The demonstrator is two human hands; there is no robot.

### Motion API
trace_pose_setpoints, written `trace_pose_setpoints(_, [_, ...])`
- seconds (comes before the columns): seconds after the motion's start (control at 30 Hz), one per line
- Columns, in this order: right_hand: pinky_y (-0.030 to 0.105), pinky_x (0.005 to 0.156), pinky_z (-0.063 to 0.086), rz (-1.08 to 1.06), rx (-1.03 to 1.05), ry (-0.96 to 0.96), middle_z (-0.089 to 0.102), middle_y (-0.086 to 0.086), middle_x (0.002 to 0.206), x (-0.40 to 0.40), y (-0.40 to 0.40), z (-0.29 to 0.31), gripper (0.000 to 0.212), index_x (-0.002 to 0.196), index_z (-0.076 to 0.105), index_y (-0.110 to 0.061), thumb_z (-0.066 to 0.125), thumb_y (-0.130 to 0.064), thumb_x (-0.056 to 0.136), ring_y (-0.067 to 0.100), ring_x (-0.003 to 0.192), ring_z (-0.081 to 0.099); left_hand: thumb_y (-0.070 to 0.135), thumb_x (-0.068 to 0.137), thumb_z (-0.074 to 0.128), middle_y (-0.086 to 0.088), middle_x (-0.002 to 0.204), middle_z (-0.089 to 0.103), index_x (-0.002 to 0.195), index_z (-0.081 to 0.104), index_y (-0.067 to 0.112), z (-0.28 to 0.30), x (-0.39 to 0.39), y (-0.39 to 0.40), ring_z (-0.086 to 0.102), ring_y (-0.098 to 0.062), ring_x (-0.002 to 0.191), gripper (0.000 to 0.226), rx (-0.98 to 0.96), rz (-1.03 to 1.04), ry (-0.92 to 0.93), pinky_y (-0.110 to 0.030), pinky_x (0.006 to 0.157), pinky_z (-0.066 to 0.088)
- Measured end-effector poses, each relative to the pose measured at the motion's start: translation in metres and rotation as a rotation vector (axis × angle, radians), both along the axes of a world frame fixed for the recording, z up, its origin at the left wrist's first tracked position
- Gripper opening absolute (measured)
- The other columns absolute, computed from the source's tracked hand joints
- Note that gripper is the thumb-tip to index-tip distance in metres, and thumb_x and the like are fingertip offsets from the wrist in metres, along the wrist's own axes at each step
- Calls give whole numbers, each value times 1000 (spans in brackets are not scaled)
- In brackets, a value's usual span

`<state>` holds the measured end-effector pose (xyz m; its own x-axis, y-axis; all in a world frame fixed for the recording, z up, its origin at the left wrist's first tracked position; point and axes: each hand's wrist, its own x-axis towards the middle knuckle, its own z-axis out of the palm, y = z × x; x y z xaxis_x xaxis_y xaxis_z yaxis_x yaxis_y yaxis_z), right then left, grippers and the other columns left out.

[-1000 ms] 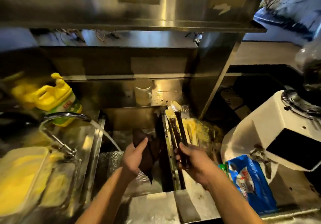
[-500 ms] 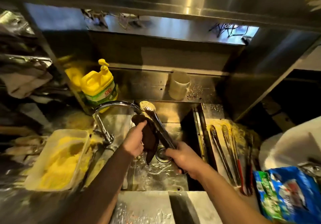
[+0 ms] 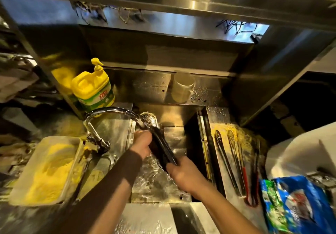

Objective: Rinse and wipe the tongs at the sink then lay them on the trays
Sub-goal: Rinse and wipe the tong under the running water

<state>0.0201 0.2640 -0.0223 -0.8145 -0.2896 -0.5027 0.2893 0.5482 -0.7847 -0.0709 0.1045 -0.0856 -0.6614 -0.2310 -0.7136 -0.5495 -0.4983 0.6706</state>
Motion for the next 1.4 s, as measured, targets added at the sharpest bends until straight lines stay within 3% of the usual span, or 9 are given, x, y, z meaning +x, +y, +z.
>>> trace_pose_setpoints(0.1, [23, 43, 36, -7, 33, -40, 54, -5, 62, -5, 7, 1, 24, 102, 62, -17, 55, -33, 86, 7, 45, 48, -8, 92, 48, -30, 118, 67, 119, 57, -5, -5, -5, 1, 68, -40, 105, 29, -45, 76, 4, -54, 89, 57])
trace_pose_setpoints(0.33, [24, 42, 36, 17, -5, -32, 52, -6, 57, -15, 5, 4, 11, 94, 62, -20, 53, -25, 90, 7, 41, 47, -6, 88, 59, -21, 74, 71, 97, 62, -2, -5, 0, 16, 71, -28, 60, 11, 30, 75, 95, -40, 57, 61])
trace_pose_setpoints(0.57, [27, 38, 31, 24, -54, -127, 47, -8, 54, -10, 53, 14, 11, 101, 60, -22, 54, -22, 92, 8, 39, 39, 7, 96, 53, -24, 114, 69, 124, 60, 0, -20, -1, 18, 68, -37, 104, 30, -159, 29, 34, -51, 89, 58])
trace_pose_setpoints(0.7, [23, 35, 28, -55, -121, -271, 50, -4, 53, -8, 72, 21, 29, 84, 59, -12, 57, -40, 91, 12, 38, 35, 13, 93, 61, -18, 103, 67, 109, 56, 8, -20, 2, 13, 68, -32, 86, 18, -240, 164, 14, -34, 62, 62])
trace_pose_setpoints(0.8, [22, 34, 32, -172, -205, -343, 56, 1, 58, -11, 77, 21, 41, 89, 60, -9, 47, -46, 97, 14, 39, 41, 16, 86, 71, -20, 113, 69, 116, 60, 2, -23, 4, -2, 69, -35, 100, 36, -236, 270, 5, -43, 89, 56])
trace_pose_setpoints(0.9, [35, 52, 51, -250, -310, -343, 69, 9, 73, -20, 68, 21, 29, 99, 58, -3, 51, -32, 100, 23, 56, 61, 16, 90, 68, -9, 89, 74, 99, 61, 5, -29, 18, -7, 71, -25, 74, 16, -144, 248, 44, -45, 88, 53])
trace_pose_setpoints(1.0, [38, 57, 60, -307, -467, -399, 74, 23, 102, -31, 53, 25, 33, 117, 49, -4, 67, -13, 91, 33, 68, 70, 23, 92, 65, -15, 89, 69, 97, 61, 5, -33, 34, -7, 68, -30, 78, 20, 43, 254, 64, -49, 84, 56])
trace_pose_setpoints(1.13, [29, 42, 48, -257, -308, -265, 73, 15, 83, -41, 40, 22, 34, 115, 48, -11, 71, -17, 89, 19, 48, 57, 32, 97, 56, -20, 108, 68, 121, 61, 6, -36, 44, -8, 67, -35, 95, 36, 269, 211, 175, -46, 85, 55])
trace_pose_setpoints(1.4, [33, 48, 49, -142, -123, -199, 60, 4, 58, -29, 21, 10, 26, 101, 65, -8, 67, -2, 76, 19, 47, 56, 33, 91, 66, -12, 95, 78, 107, 71, 11, -30, 39, -11, 72, -29, 92, 27, 230, 156, 174, -41, 79, 57])
